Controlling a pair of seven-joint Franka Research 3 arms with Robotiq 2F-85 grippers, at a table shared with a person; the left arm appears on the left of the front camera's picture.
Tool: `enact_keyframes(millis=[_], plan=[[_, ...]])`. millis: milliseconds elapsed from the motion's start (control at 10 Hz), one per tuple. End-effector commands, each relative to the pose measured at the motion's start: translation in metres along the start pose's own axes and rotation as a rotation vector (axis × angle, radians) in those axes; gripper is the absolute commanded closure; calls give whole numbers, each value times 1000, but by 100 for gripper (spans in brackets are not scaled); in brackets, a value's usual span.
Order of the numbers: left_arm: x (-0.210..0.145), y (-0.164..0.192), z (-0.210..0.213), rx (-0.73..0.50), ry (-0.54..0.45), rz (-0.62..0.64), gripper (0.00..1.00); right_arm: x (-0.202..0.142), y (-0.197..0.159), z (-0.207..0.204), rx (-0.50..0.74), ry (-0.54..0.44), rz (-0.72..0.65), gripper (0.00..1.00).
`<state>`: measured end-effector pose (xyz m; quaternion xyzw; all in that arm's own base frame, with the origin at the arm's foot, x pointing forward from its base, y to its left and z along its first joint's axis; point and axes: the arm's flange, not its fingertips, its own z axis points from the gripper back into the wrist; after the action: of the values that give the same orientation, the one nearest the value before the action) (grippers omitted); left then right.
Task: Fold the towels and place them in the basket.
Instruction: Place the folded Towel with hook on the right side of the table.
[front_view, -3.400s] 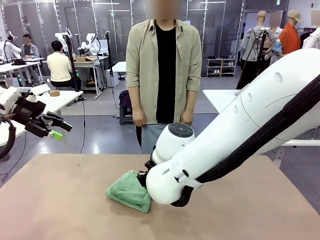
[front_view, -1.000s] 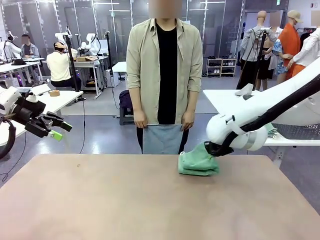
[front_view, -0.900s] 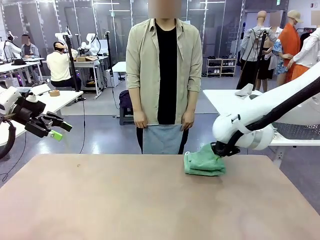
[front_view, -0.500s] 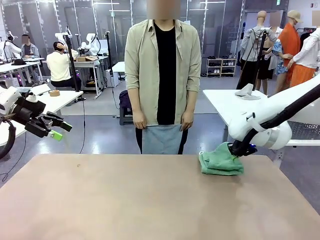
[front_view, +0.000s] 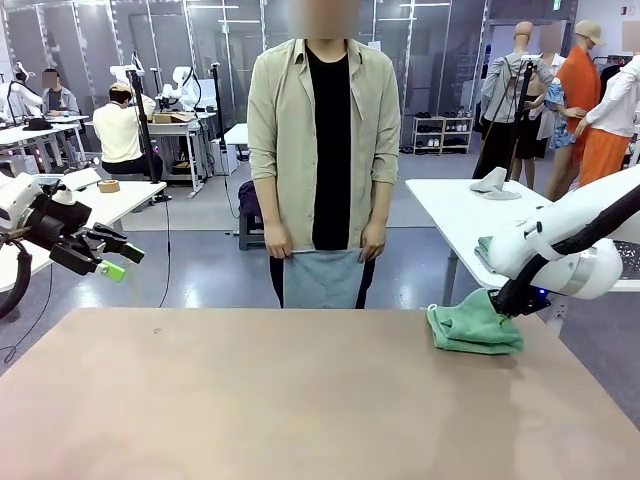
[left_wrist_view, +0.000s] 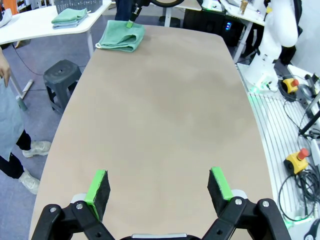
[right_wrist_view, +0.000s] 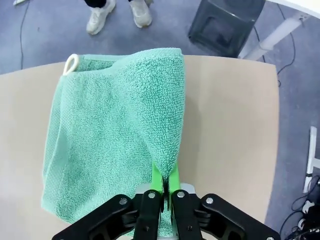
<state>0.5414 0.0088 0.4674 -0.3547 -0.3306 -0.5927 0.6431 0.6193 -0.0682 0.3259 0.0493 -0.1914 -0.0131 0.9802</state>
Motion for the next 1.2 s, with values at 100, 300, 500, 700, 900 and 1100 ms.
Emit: enact_keyframes(millis=[100, 300, 500, 700, 900, 1100], plan=[[3, 1, 0, -1, 8, 18, 0, -7, -12, 9, -18, -28, 11, 90], [3, 1, 0, -1, 8, 18, 0, -6, -14, 9, -29, -23, 11, 70], [3, 1, 0, -1, 8, 18, 0, -6, -13, 9, -39, -25, 11, 50], [3, 1, 0, -1, 8, 18, 0, -6, -13, 10, -44, -29, 8, 30], [3, 1, 0, -1, 8, 18, 0, -7, -15, 13, -51, -37, -1, 10], [3, 1, 0, -1, 8, 18, 0, -9, -14, 34, -49, -44, -26, 10]])
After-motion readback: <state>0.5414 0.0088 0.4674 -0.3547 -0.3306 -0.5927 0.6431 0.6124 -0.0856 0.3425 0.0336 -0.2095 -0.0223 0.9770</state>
